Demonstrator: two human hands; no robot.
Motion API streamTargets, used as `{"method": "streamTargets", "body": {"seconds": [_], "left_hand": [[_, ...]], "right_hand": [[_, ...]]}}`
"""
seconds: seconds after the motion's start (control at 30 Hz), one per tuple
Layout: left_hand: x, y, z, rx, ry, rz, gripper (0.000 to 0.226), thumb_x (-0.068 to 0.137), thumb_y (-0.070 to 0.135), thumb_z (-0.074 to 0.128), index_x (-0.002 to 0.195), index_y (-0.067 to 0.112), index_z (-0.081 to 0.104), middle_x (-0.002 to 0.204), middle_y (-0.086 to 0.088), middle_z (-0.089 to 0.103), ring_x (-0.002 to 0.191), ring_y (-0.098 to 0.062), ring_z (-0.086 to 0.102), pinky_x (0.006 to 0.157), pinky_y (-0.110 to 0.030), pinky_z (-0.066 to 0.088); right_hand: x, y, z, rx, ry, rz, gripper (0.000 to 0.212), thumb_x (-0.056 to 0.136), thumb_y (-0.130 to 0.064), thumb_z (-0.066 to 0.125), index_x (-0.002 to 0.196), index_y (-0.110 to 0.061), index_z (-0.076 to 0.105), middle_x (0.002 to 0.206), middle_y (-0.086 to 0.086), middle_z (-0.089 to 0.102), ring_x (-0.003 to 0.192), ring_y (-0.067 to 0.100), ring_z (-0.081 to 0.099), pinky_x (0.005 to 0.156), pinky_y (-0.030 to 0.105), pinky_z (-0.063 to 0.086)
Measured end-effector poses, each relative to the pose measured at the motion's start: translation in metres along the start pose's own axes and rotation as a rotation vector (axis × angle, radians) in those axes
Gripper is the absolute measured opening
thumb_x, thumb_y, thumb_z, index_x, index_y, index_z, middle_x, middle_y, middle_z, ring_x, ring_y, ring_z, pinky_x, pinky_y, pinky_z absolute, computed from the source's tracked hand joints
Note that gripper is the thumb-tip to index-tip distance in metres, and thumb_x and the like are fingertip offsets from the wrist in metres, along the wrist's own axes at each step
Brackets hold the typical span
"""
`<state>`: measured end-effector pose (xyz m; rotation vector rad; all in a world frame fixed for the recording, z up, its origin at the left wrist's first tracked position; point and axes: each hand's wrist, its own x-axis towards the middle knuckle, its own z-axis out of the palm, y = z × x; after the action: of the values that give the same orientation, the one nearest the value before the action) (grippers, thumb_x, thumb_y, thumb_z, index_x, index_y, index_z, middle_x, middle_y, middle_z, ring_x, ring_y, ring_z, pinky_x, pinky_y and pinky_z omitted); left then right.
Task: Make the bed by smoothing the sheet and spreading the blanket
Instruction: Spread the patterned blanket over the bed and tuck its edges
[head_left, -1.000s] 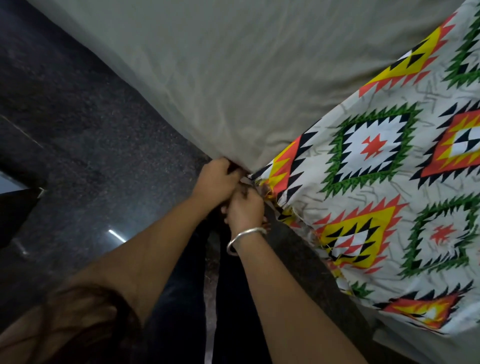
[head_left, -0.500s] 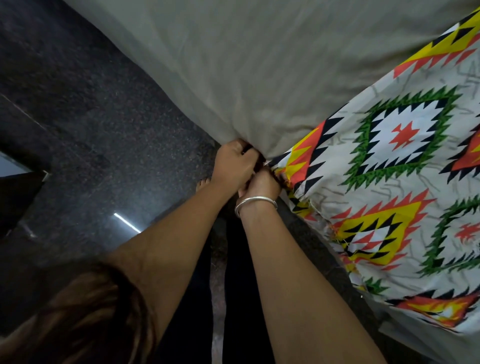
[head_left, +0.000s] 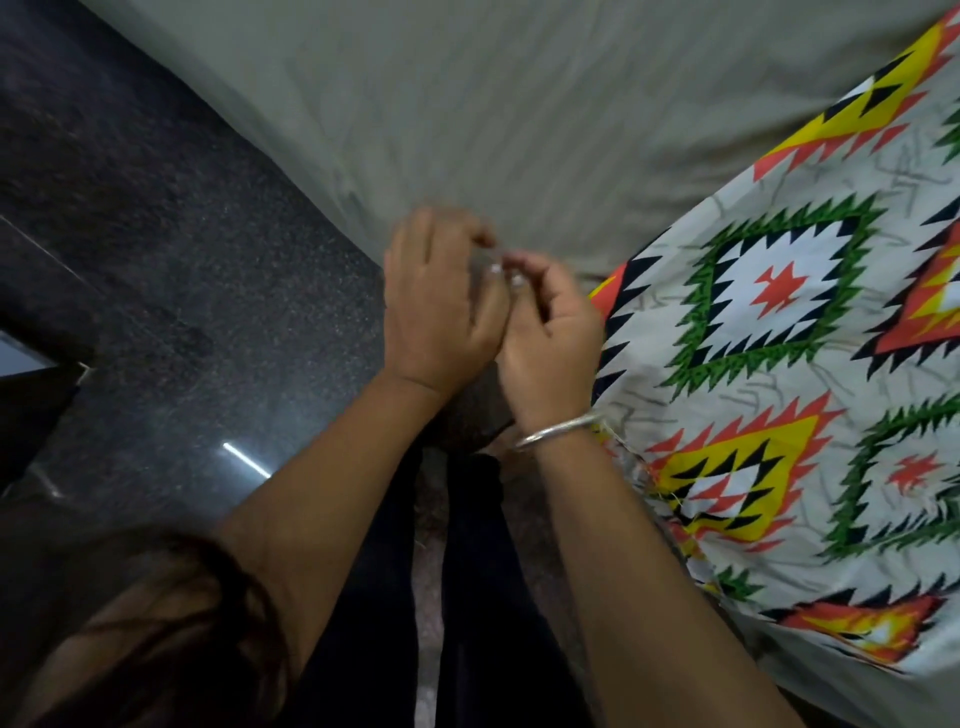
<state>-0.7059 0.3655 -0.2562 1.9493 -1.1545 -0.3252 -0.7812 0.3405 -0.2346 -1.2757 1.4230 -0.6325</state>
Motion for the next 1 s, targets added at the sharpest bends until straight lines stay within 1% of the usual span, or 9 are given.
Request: {"method": "streamTargets", "body": {"seconds": [0.13,0.23,0.33,0.47,0.6,0.67,0.8,0.87,1.0], "left_hand": [[0.059,0.023,0.03,0.19,-0.166,0.234,0.035,0.087,0.021,0.047,0.115,0.007,0.061,0.119,-0.015,0.062,0.108,-0.03,0.057,0.094,-0.039,0.039],[0.088,0.029,0.054,0.446,-0.463,0.227,0.057,0.092,0.035,0.043,0.143,0.012,0.035,0.15,-0.007,0.035,0.139,-0.026,0.031,0.113,-0.047,0.018],[0.086,0.02,0.063,0.65,-0.706,0.278,0.086,0.084,0.056,0.04,0.151,0.012,0.008,0.159,-0.007,0.005,0.146,-0.028,0.002,0.115,-0.051,0.0],[0.054,0.004,0.039,0.629,-0.689,0.556,0.085,0.08,0.059,0.044,0.149,0.015,0.021,0.155,-0.009,0.022,0.142,-0.033,0.021,0.113,-0.057,0.01],[0.028,-0.017,0.0,0.591,-0.841,0.68,0.088,0.077,0.061,0.043,0.148,0.014,0.024,0.154,-0.008,0.027,0.142,-0.028,0.022,0.114,-0.054,0.009],[0.029,-0.017,-0.012,0.431,-0.862,0.641,0.074,0.08,0.05,0.045,0.14,0.009,0.04,0.143,-0.011,0.045,0.135,-0.024,0.036,0.114,-0.049,0.014],[0.043,0.025,0.0,0.166,-0.672,0.486,0.035,0.081,0.023,0.048,0.099,-0.003,0.062,0.094,-0.022,0.064,0.088,-0.032,0.055,0.086,-0.038,0.037],[0.046,0.055,0.025,0.15,-0.633,0.508,0.038,0.084,0.023,0.05,0.107,-0.005,0.061,0.104,-0.025,0.062,0.093,-0.034,0.054,0.083,-0.038,0.039],[0.042,0.092,0.096,0.315,-0.68,0.723,0.048,0.084,0.024,0.054,0.125,0.001,0.054,0.129,-0.019,0.056,0.121,-0.037,0.052,0.1,-0.051,0.039]], "right_hand": [[0.065,-0.03,-0.037,-0.573,0.197,-0.484,0.024,0.084,-0.006,0.052,0.103,-0.003,0.067,0.097,0.013,0.068,0.086,0.026,0.063,0.073,0.024,0.04],[0.118,-0.034,-0.037,-0.793,0.074,-0.261,0.04,0.095,-0.01,0.038,0.134,-0.006,0.046,0.141,0.02,0.04,0.13,0.031,0.04,0.103,0.028,0.029],[0.129,-0.031,-0.033,-1.055,-0.056,0.048,0.048,0.101,-0.01,0.024,0.147,-0.005,0.016,0.155,0.02,0.009,0.144,0.034,0.003,0.117,0.038,0.005],[0.078,-0.018,-0.022,-1.306,-0.237,0.115,0.053,0.101,-0.011,0.02,0.148,0.001,-0.002,0.156,0.019,0.003,0.141,0.046,-0.007,0.111,0.061,-0.002],[0.022,-0.025,-0.006,-1.346,-0.399,0.115,0.065,0.096,-0.014,0.032,0.143,0.011,-0.005,0.152,0.029,0.005,0.138,0.051,-0.007,0.107,0.07,0.002],[0.007,-0.036,-0.009,-1.225,-0.456,0.075,0.071,0.091,-0.019,0.043,0.144,0.01,0.004,0.151,0.028,0.012,0.14,0.047,0.003,0.11,0.063,0.012],[0.01,-0.041,-0.046,-0.658,-0.064,-0.207,0.047,0.078,-0.011,0.047,0.124,-0.001,0.051,0.118,0.02,0.054,0.106,0.038,0.052,0.088,0.043,0.042],[0.025,-0.025,-0.072,-0.577,0.123,-0.31,0.047,0.075,-0.011,0.044,0.119,0.003,0.056,0.115,0.022,0.058,0.105,0.038,0.054,0.09,0.045,0.044],[0.054,0.02,-0.133,-0.66,0.209,-0.27,0.052,0.086,-0.009,0.041,0.135,0.008,0.039,0.137,0.025,0.045,0.13,0.04,0.039,0.112,0.047,0.028]]}}
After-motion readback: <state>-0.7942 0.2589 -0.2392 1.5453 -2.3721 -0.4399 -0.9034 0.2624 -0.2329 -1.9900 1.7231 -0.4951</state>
